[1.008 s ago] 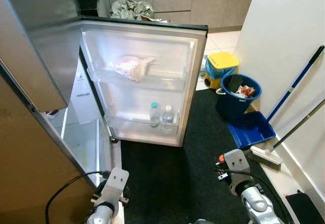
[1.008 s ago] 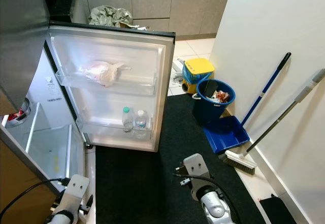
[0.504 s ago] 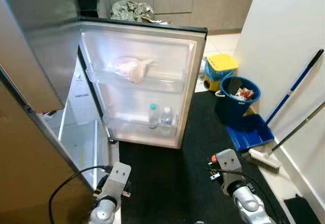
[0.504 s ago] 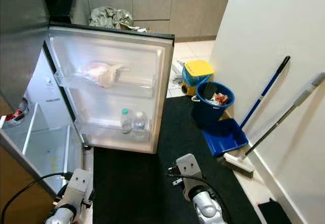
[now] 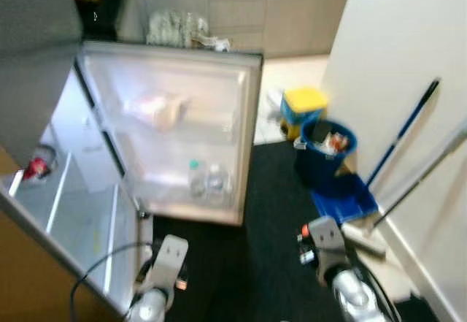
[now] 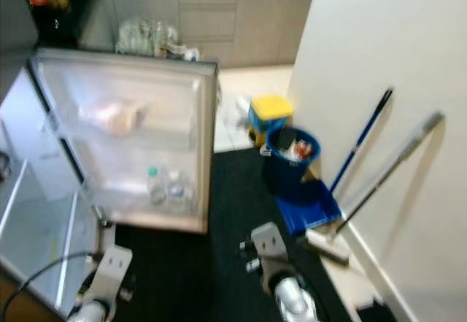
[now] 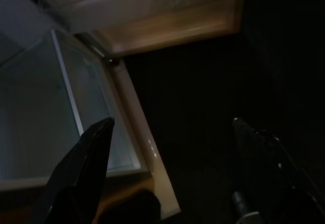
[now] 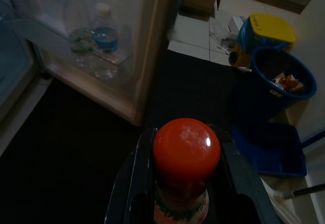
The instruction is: Restocking fridge
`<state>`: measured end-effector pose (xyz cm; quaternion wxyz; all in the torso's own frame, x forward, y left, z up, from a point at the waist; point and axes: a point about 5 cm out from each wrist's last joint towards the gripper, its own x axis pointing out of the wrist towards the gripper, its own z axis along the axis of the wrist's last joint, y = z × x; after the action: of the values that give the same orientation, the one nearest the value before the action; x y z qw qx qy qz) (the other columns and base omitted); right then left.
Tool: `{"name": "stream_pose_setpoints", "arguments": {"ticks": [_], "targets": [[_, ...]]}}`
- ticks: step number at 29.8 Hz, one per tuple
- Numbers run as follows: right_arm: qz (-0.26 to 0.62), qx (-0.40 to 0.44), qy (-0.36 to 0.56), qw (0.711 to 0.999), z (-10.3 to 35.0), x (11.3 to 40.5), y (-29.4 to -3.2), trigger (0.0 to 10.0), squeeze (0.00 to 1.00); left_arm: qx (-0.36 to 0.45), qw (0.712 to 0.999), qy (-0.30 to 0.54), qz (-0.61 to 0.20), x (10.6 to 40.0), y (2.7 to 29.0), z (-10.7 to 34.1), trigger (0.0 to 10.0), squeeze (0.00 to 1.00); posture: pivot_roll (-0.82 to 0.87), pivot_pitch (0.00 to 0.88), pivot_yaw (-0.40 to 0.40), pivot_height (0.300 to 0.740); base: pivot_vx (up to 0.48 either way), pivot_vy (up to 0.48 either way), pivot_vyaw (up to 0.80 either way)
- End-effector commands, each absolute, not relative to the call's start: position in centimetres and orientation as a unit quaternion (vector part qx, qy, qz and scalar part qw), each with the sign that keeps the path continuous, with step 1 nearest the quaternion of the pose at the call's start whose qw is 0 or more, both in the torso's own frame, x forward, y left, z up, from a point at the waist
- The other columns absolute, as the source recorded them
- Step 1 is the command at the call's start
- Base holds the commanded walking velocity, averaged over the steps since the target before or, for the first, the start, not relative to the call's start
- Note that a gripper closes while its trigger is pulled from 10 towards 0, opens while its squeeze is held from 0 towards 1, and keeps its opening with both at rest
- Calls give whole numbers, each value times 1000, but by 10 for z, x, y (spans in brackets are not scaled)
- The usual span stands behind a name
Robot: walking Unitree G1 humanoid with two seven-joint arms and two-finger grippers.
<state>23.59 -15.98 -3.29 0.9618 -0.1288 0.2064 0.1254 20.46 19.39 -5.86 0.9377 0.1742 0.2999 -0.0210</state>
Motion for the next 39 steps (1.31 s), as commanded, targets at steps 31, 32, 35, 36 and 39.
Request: {"name": "stream_pose_setpoints", "arguments": {"ticks": [31,32,35,36,39], "targets": [[114,-126,207,964,-33,236,-164,10000,0,169,936,310,-1,202,198,-60,10000,0,-66,4,-31,740,170,0,0],[113,-126,207,964,-33,235,-164,10000,0,169,936,310,-1,202,198,-60,10000,0,-66,3,-32,740,428,0,0],[113,-126,207,964,-33,235,-164,10000,0,170,936,309,-1,202,198,-60,10000,0,-66,3,-31,740,417,0,0],[113,-126,207,964,-33,235,-164,10000,0,170,936,309,-2,202,198,-60,10000,0,-66,3,-32,740,401,0,0],[113,-126,207,964,-33,235,-164,10000,0,171,936,309,-2,202,198,-60,10000,0,-66,4,-32,740,401,0,0]]}}
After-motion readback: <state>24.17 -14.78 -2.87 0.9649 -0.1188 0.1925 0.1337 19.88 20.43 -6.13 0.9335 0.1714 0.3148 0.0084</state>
